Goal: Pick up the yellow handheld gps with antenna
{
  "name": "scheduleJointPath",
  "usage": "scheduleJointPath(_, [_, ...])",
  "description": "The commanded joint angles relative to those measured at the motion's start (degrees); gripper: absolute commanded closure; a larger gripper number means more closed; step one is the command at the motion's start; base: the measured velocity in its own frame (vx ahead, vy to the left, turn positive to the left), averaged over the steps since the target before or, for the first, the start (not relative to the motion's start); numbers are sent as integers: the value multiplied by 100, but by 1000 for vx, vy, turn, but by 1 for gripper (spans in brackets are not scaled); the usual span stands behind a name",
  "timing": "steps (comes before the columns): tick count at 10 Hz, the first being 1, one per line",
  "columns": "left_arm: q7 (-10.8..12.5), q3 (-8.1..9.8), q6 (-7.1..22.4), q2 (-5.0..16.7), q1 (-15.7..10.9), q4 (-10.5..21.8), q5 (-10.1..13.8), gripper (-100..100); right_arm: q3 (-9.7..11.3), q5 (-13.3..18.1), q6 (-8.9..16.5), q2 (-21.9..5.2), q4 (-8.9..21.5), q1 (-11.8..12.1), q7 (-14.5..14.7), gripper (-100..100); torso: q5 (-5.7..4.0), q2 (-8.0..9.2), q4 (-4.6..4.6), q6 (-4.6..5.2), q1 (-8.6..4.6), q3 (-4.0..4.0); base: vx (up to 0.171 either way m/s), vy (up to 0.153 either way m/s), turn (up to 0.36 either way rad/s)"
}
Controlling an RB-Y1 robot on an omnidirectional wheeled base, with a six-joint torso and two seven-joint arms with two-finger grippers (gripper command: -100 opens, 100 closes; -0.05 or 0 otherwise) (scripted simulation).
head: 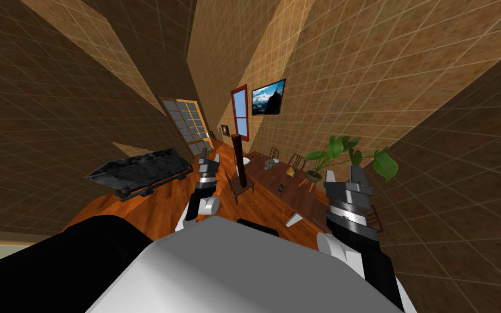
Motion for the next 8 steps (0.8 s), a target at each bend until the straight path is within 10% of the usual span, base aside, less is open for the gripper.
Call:
scheduleJointPath(1, [0,0,0,0,0,0,0,0,45,-198,-22,-167,244,-24,-108,-100,0,0,0,0,0,0,5,33,31])
scheduleJointPath(8, [0,0,0,0,0,0,0,0,157,-1011,-65,-457,1215,-185,-566,-100,1,-2,-1,0,5,-1,6,28,11])
